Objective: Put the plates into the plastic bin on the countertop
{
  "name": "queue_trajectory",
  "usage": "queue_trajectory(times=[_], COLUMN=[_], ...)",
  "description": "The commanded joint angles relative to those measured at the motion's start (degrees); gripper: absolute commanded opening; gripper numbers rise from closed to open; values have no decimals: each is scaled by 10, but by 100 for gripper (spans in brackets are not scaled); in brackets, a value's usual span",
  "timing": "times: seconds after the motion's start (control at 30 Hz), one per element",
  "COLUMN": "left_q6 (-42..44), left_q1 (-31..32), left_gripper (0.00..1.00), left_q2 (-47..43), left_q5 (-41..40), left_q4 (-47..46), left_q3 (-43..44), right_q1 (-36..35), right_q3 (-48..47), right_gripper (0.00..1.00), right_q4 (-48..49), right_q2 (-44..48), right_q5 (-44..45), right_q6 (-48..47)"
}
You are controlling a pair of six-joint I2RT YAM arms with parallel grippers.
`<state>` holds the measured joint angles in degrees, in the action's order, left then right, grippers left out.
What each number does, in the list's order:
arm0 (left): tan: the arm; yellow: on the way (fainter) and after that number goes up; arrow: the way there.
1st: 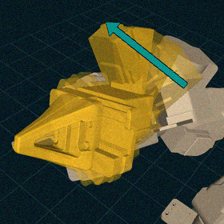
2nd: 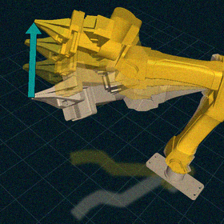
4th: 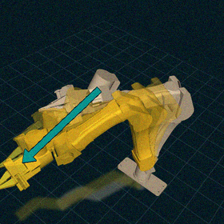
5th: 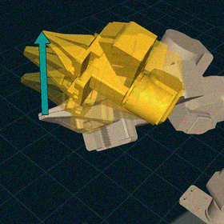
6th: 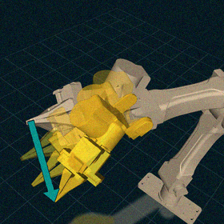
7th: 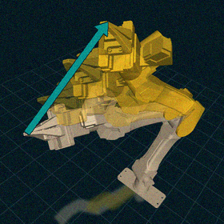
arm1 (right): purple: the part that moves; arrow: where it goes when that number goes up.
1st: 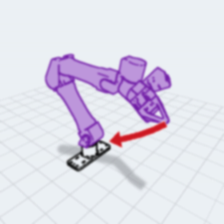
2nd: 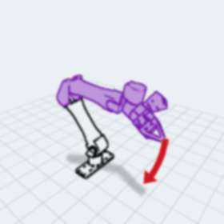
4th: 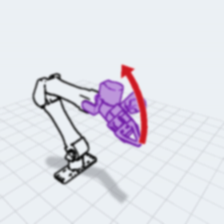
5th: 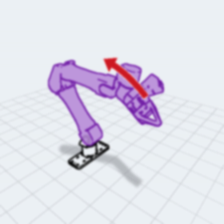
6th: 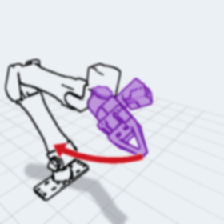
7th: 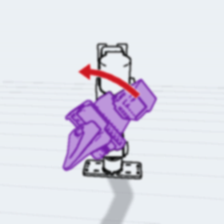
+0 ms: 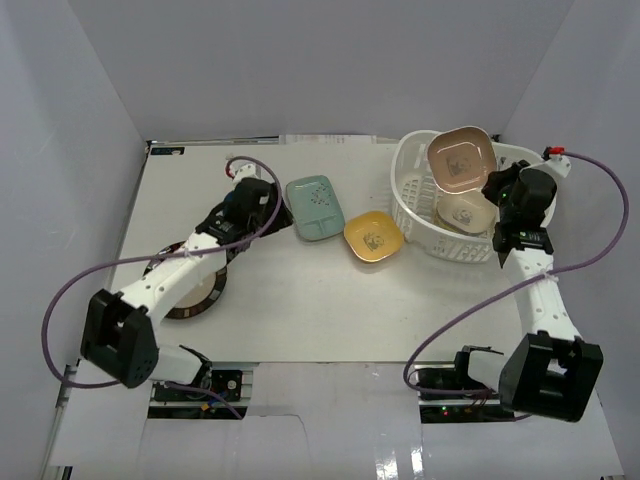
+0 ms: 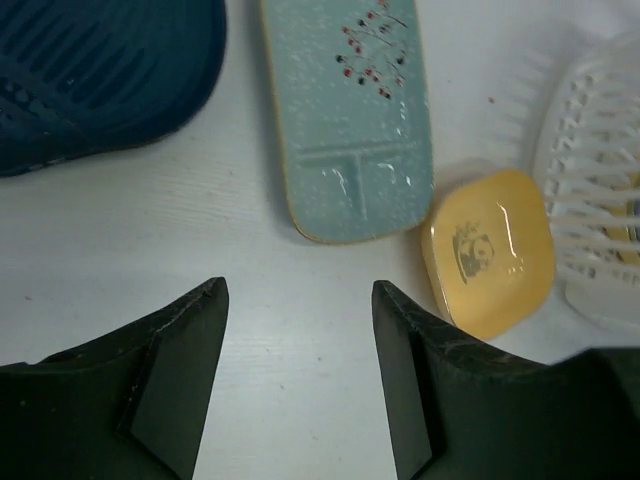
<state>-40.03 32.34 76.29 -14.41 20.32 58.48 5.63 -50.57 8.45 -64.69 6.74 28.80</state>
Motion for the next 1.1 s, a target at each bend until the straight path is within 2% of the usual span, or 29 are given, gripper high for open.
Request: queue_trajectory(times=[0.0, 0.17, 0.27, 0.33, 0.47, 0.57, 0.6, 0.67, 0.7, 0.83, 0.93, 0.97, 1.07], left_q6=[14, 33, 36, 41, 58, 90, 95, 107, 110, 127, 137, 142, 151], left_q1=[-86, -160, -232, -256, -302, -322, -322, -347, -351, -356, -357, -358, -358], left_gripper=[69, 72, 72, 73, 73, 73, 74, 74, 74, 72, 68, 67, 61], left_q2=[53, 111, 148, 167, 224, 267, 278, 286, 291, 340, 366, 374, 391], left_q5=[84, 83, 125, 134, 177, 207, 204, 224, 236, 263, 263, 256, 245], left_q4=[16, 35, 41, 41, 38, 36, 33, 25, 16, 15, 31, 31, 24], left_q3=[78, 120, 132, 138, 164, 189, 190, 196, 197, 225, 251, 251, 242], right_q1=[39, 49, 53, 53, 54, 54, 53, 53, 53, 12, -65, -117, -199], right_q3=[-17, -37, -37, -36, -38, -39, -42, -38, -34, -2, 54, 80, 128], right_gripper=[8, 8, 8, 8, 17, 42, 60, 71, 77, 78, 75, 75, 72], right_q4=[-26, -30, -29, -26, -26, -25, -27, -20, -17, 1, 32, 44, 66], right_q2=[-48, -126, -158, -164, -170, -157, -151, -125, -115, -49, 19, 47, 86], right_q5=[17, 75, 96, 110, 126, 126, 112, 80, 33, -45, -62, -64, -118], right_q6=[14, 15, 25, 28, 29, 24, 24, 24, 24, 19, 6, -5, 1])
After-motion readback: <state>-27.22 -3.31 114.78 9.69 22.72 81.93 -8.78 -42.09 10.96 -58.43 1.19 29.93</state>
